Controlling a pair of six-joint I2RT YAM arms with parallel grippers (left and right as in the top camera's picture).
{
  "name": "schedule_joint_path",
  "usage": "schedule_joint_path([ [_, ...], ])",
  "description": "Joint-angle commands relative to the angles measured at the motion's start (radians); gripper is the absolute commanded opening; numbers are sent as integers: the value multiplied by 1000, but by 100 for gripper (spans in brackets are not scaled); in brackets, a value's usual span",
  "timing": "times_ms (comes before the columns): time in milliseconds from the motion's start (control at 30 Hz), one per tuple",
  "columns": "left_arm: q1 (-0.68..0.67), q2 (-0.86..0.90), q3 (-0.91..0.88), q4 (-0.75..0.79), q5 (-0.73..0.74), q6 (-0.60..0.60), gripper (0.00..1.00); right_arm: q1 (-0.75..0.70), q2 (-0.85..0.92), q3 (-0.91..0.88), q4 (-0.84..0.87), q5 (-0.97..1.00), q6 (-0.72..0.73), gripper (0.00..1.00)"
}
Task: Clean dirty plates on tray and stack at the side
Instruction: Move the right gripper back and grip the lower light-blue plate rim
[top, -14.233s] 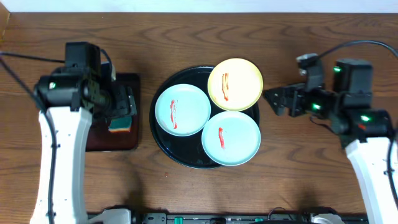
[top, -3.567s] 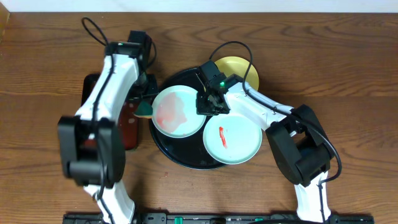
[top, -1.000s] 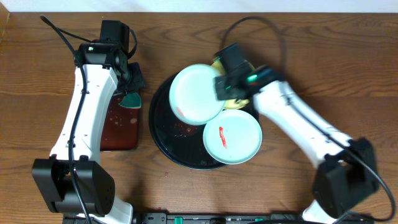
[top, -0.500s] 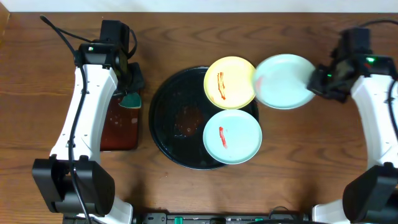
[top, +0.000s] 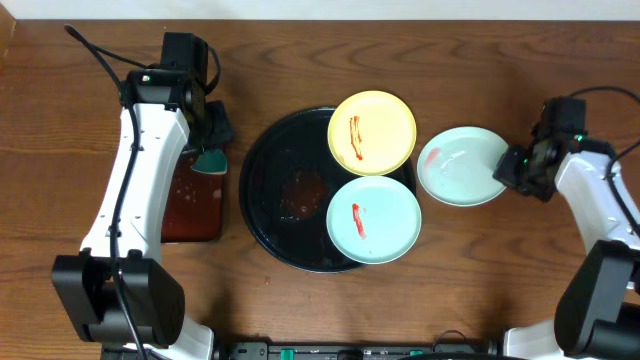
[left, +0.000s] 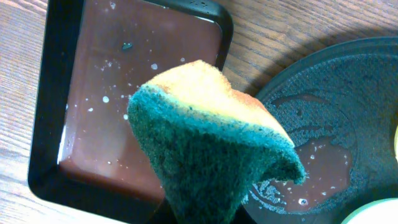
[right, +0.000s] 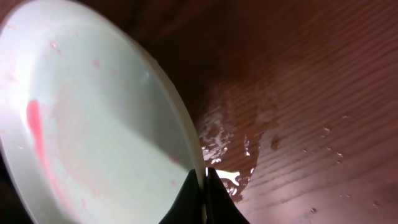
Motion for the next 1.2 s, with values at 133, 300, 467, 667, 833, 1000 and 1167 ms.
schedule_joint_path([
  [133,2,6,-8,-4,-16,-13,8,2,6,-122,135,13,-31,7],
  [300,2,6,-8,-4,-16,-12,8,2,-5,-89,96,-118,-142,42],
  [467,2,6,-8,-4,-16,-13,8,7,-25,23,-68,-343,-232,43],
  [667,2,6,-8,-4,-16,-13,8,97,-27,42,-152,-441,-283,42],
  [833,2,6,-8,-4,-16,-12,8,235,-25,-2,-158,-362,-292,43],
  [1000,2,6,-8,-4,-16,-13,8,349,-25,-58,-129,-261,-221,44],
  [1167,2,6,-8,-4,-16,-13,8,425,-25,-96,-78,-240,-158,40],
])
